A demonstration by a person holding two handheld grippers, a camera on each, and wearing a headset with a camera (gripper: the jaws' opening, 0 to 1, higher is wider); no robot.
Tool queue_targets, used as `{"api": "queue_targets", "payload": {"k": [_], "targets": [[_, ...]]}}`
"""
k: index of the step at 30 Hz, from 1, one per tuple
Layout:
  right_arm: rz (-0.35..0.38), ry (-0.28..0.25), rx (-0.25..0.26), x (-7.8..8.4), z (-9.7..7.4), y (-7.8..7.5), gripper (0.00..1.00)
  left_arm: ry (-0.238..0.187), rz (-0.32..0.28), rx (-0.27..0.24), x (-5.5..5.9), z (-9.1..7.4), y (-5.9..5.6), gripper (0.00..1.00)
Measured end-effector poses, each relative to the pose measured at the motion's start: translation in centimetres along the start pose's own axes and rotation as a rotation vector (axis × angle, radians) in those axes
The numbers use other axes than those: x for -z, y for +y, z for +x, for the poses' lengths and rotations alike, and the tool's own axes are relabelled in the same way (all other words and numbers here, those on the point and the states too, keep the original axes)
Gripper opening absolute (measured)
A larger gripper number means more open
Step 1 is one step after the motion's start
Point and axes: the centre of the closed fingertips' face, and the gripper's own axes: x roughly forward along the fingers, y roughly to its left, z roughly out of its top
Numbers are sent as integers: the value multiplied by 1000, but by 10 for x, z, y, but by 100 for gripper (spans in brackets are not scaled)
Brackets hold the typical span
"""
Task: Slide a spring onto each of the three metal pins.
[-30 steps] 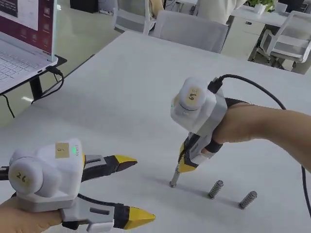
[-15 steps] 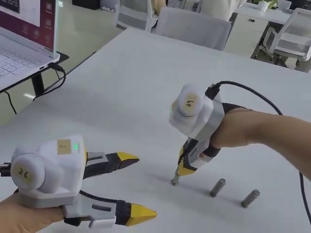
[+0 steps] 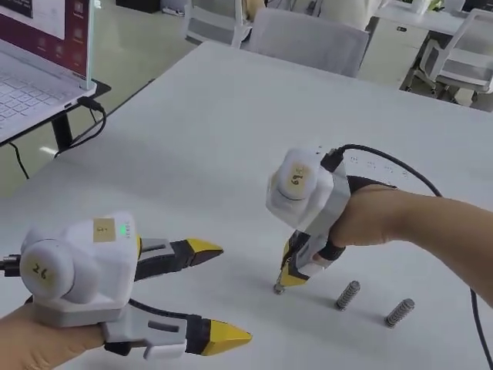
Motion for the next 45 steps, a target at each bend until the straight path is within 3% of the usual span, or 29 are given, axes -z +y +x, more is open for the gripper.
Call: {"api": "queue_targets", "payload": {"k": [26, 45], "targets": [[23, 12, -7, 8, 15, 3, 10, 0, -3, -1, -2, 0, 0, 62], [55, -28, 3, 10, 12, -2, 22, 1, -6, 4, -1, 1, 2, 63]]}}
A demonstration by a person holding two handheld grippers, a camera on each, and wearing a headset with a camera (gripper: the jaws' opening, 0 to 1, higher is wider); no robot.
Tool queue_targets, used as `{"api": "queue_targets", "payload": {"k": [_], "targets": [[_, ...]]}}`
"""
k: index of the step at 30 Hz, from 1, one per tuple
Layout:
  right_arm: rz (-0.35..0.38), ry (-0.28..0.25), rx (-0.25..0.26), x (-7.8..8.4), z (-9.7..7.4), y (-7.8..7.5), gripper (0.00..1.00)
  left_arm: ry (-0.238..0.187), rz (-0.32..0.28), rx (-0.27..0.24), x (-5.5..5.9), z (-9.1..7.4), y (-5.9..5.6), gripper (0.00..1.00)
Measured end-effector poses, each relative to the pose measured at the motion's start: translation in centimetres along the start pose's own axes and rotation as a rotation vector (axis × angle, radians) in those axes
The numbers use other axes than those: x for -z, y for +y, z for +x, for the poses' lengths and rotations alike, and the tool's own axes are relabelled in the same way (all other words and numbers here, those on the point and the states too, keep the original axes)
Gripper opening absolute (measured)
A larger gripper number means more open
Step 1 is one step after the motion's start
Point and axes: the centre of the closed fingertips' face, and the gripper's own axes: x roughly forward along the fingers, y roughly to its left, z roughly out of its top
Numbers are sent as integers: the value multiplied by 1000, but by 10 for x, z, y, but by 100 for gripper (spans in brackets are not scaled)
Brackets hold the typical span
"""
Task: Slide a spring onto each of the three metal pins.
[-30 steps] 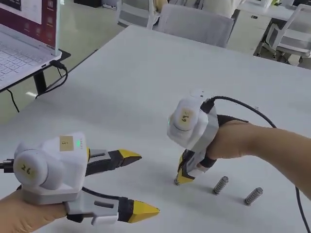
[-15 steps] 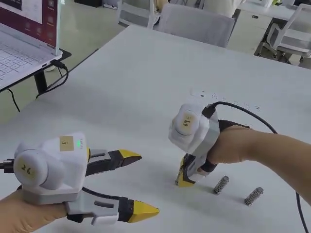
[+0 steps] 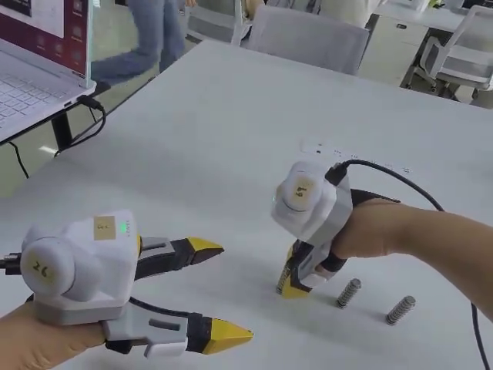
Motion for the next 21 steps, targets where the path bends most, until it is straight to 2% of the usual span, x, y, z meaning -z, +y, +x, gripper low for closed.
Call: {"api": "queue_targets", "payload": {"k": [8, 21], "targets": [[18, -11, 11, 4, -3, -2, 28, 4, 2, 4, 0, 0, 1, 63], [70, -62, 37, 14, -11, -2, 36, 7, 2, 14, 0, 2, 0, 63]]}}
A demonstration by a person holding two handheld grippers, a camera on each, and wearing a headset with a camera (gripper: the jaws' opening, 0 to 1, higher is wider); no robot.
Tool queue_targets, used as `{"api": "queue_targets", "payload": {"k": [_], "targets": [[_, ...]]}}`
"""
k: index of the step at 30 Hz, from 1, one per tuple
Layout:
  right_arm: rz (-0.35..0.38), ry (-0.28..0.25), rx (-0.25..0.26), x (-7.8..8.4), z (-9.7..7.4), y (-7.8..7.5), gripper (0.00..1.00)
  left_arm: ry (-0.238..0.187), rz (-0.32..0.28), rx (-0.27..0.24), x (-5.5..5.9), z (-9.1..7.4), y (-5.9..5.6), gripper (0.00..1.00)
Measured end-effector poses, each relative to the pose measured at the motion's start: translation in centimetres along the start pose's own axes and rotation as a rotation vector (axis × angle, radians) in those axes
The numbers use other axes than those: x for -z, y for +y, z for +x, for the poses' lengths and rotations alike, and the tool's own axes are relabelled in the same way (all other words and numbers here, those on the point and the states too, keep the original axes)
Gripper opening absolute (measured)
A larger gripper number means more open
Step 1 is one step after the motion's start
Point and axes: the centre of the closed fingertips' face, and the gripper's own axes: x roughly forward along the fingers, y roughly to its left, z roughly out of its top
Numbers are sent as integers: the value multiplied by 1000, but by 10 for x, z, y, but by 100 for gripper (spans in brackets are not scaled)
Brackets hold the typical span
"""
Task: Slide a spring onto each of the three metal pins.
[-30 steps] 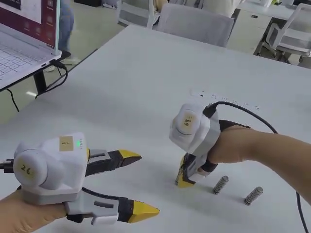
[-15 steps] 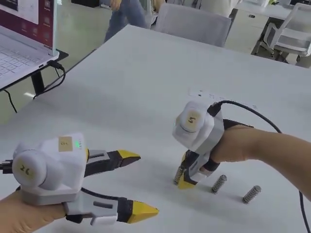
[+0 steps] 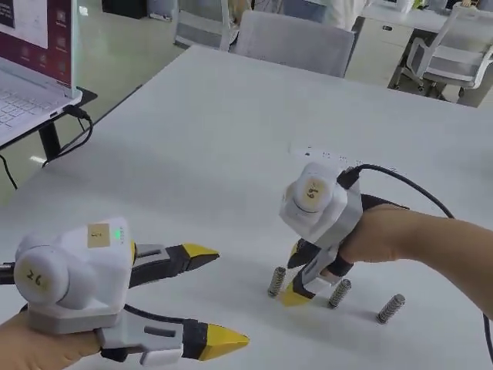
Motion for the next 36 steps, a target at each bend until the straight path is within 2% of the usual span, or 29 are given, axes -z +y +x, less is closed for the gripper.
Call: {"api": "queue_targets", "payload": {"k": [11, 16, 20, 33, 36], "targets": [[51, -74, 45, 2, -13, -9, 42, 8, -2, -3, 1, -2, 0, 63], [74, -142, 75, -4, -25, -13, 46, 11, -3, -9, 1, -3, 1, 63], [88, -176, 91, -4, -32, -14, 49, 18, -2, -8, 2, -3, 1, 62], [130, -265, 164, 2, -57, -17, 52, 24, 6, -13, -4, -5, 4, 62], [152, -306, 185, 4, -66, -18, 53, 24, 8, -16, -5, -6, 4, 62]]}}
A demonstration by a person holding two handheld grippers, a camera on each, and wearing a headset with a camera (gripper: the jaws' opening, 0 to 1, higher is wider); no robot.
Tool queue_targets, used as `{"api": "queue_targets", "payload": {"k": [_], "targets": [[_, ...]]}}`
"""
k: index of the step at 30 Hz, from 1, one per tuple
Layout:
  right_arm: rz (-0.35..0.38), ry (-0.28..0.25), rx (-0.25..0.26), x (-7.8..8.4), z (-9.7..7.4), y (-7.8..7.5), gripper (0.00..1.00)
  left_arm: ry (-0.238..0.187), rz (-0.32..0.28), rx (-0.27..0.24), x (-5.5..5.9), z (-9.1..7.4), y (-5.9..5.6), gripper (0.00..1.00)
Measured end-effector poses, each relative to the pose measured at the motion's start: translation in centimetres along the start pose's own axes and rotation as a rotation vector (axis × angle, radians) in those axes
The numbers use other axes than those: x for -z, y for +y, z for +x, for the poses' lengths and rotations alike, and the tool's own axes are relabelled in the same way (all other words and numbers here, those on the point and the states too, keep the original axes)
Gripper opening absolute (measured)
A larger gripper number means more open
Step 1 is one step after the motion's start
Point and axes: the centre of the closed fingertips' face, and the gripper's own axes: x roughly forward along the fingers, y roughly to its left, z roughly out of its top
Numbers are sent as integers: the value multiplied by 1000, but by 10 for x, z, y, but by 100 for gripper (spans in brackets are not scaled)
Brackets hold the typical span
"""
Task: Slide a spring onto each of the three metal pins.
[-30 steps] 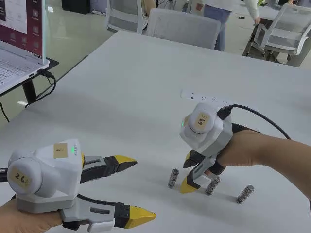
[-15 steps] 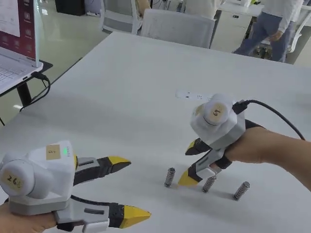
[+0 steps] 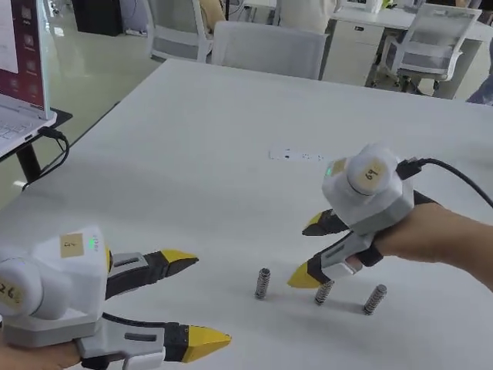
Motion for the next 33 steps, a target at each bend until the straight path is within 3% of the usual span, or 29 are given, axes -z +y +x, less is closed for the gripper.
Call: {"api": "queue_targets", "payload": {"k": [19, 33], "targets": [[96, -130, 132, 17, -47, -9, 55, 17, 13, 8, -5, 4, -3, 63], [134, -176, 197, 35, -72, 0, 56, 13, 25, 12, -12, 6, -9, 63]]}}
